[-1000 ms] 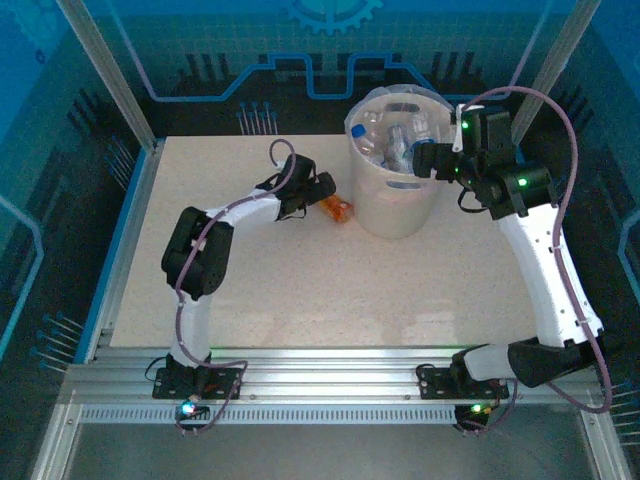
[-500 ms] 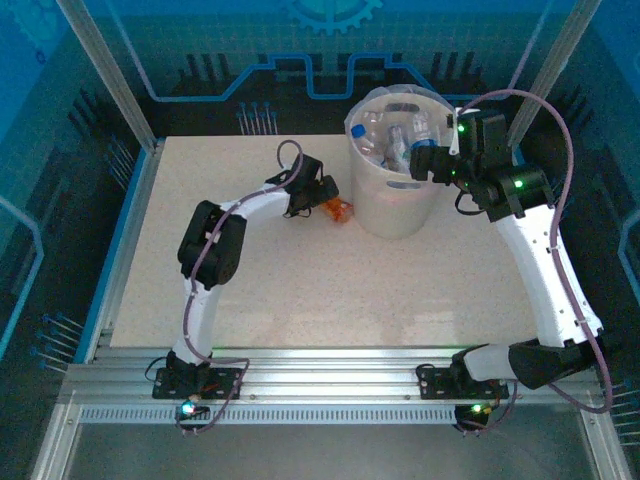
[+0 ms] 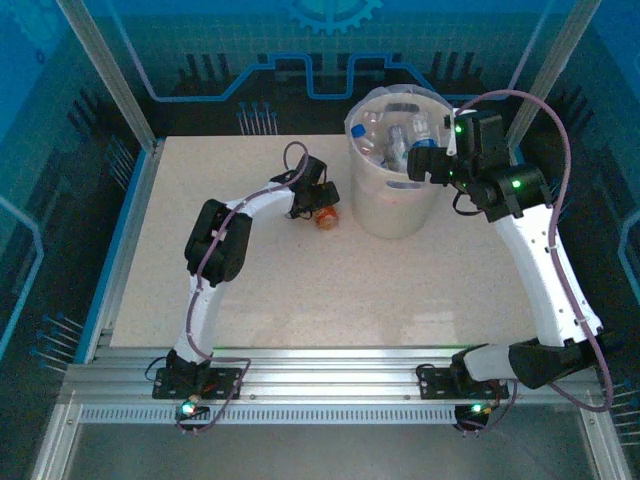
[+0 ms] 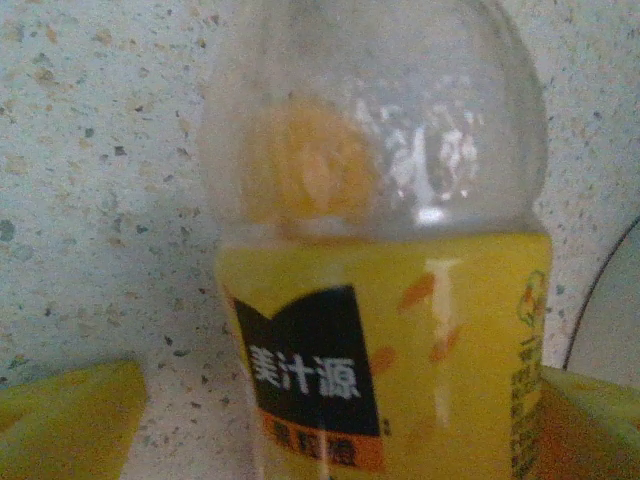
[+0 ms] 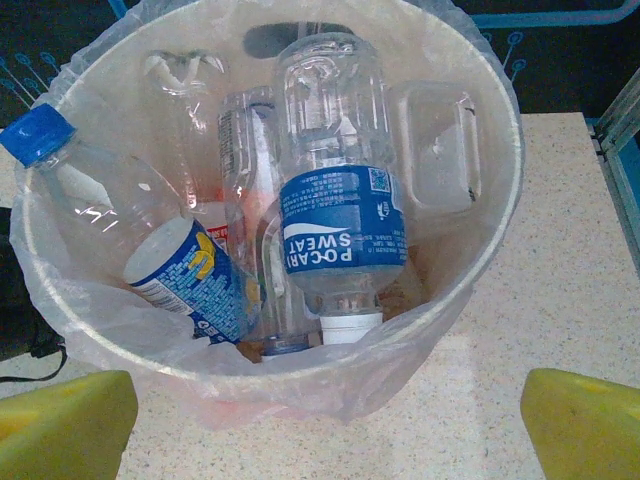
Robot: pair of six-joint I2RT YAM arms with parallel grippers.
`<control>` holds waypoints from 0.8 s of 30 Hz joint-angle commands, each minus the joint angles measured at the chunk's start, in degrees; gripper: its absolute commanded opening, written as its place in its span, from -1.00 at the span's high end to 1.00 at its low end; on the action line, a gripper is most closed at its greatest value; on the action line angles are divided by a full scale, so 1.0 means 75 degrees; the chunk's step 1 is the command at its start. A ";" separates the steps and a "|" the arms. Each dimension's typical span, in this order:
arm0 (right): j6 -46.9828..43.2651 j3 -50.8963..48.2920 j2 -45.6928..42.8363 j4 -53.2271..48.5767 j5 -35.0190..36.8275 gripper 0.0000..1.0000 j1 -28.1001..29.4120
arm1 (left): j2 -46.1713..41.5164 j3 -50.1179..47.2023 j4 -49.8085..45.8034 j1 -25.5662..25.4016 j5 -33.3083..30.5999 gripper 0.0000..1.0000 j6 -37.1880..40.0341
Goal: Put the plastic bottles in the bin
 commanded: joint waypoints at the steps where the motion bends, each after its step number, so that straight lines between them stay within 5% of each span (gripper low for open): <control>1: 0.0171 -0.0097 0.0025 0.0223 -0.0015 -0.99 0.0110 | -0.0177 -0.0242 -0.0215 -0.0081 -0.0004 -0.78 0.0245; 14: 0.0380 -0.0408 -0.0174 0.0338 -0.0191 -0.99 0.0206 | -0.0992 -0.1643 0.0707 -0.0009 -0.0099 0.01 0.0208; 24: 0.0635 -0.0709 -0.0387 0.0544 -0.0682 -0.99 0.0220 | -0.2847 -0.3648 0.2328 0.0123 -0.0200 0.21 0.0489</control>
